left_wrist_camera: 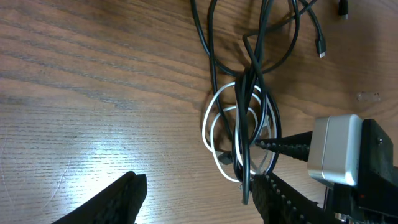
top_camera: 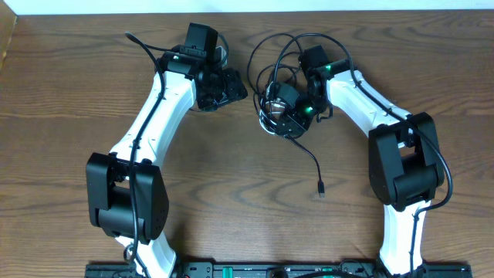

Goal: Untangle cables

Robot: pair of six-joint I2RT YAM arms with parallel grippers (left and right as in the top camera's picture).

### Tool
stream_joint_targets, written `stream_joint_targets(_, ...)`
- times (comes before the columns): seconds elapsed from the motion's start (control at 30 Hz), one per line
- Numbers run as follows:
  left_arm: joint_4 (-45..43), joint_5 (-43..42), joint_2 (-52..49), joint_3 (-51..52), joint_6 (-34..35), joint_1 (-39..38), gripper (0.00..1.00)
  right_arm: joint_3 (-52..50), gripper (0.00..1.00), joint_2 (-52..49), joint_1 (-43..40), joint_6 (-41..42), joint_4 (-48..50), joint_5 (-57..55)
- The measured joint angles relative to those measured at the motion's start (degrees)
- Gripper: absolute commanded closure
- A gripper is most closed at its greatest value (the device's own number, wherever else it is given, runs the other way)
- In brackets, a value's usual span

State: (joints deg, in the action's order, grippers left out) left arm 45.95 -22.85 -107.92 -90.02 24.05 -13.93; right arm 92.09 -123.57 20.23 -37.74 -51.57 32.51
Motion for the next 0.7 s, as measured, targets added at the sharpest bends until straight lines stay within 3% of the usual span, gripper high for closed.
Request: stream_joint_targets(0.7, 0.04, 0.0, 0.0, 0.0, 0.0, 0.0, 0.39, -0.02, 0.65, 0.0, -0.02, 1.33, 1.49, 3.78)
